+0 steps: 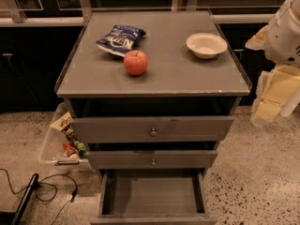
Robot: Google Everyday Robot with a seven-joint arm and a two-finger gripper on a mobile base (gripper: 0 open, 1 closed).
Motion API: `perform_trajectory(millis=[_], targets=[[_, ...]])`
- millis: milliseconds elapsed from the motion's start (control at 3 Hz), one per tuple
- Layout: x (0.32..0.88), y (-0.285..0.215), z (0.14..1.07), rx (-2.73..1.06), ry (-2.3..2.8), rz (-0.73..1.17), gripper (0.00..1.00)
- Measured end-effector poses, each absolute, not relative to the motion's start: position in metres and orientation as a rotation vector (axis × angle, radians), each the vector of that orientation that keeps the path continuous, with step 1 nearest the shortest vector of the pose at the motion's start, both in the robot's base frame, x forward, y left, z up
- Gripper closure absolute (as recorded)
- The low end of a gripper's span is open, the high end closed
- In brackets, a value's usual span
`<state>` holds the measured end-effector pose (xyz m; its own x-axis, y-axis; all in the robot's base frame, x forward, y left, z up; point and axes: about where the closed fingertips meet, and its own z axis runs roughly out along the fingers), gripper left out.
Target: Close bottom drawer
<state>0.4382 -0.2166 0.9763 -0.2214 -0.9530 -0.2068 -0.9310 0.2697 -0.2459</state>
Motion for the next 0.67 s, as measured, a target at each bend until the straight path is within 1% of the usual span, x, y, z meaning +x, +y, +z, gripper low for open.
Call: perform_trajectory(millis=[667], targets=[[0.4365,-0.2173,0.9665,-1.727,2.237,-0.099,0.0]])
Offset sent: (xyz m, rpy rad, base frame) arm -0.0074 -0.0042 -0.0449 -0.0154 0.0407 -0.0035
